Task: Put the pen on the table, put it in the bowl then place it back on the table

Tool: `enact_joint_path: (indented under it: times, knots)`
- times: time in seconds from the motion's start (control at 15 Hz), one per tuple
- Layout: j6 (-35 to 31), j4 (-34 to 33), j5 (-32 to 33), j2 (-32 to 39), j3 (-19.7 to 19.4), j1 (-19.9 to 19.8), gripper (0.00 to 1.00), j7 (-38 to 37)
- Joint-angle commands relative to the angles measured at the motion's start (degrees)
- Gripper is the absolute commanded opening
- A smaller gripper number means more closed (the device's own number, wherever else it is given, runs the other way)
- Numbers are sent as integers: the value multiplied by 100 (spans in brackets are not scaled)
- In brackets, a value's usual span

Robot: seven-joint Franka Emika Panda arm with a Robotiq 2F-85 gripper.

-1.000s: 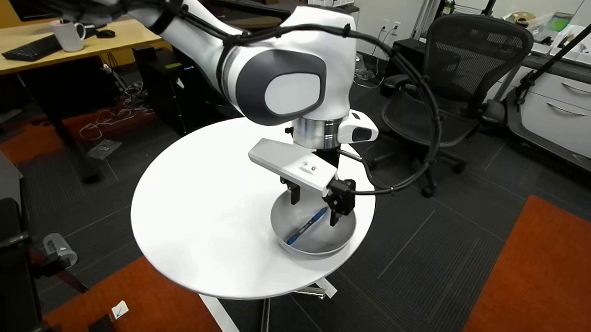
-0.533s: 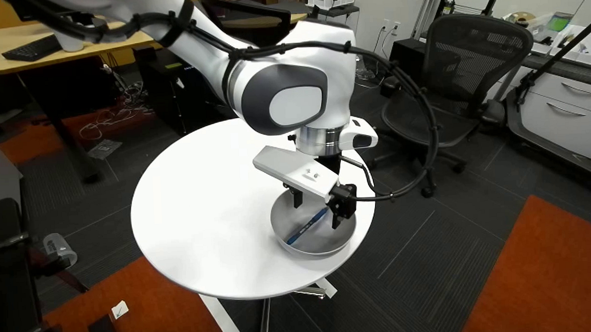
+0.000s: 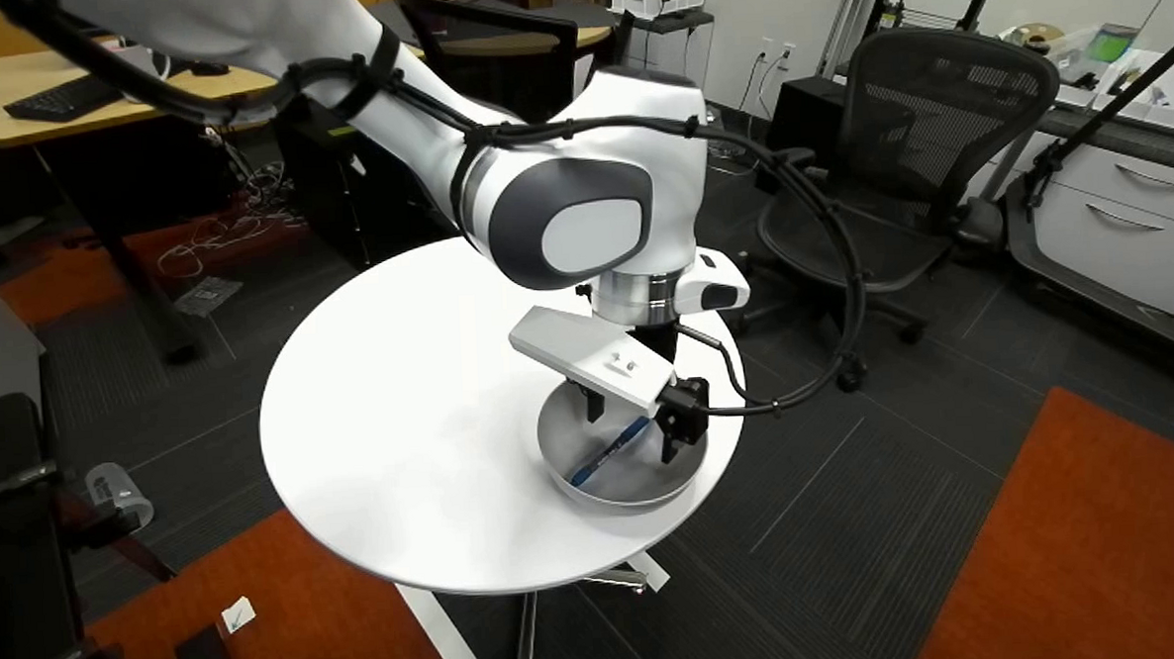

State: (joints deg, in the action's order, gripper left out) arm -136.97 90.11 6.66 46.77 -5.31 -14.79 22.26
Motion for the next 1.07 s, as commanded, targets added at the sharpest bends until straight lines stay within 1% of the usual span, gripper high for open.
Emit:
enact_joint_path:
  times: [0.0,0.07,0.13,0.47,0.73,0.8,0.87,0.93,1.0]
  knots:
    - [-47,-207,-39,159,89,-96,100,-9]
    - [-42,-237,-48,186,96,-103,75,-4]
    - [-43,-270,-52,217,103,-108,74,4]
    - [-9,-419,-73,319,124,-138,34,2]
    - [4,-488,-75,364,125,-142,5,0]
    - [8,-495,-77,369,127,-143,0,0]
    - [14,-505,-77,378,127,-142,0,-1]
    - [17,-495,-73,370,121,-137,3,-10]
    - [31,-469,-72,336,101,-121,3,-59]
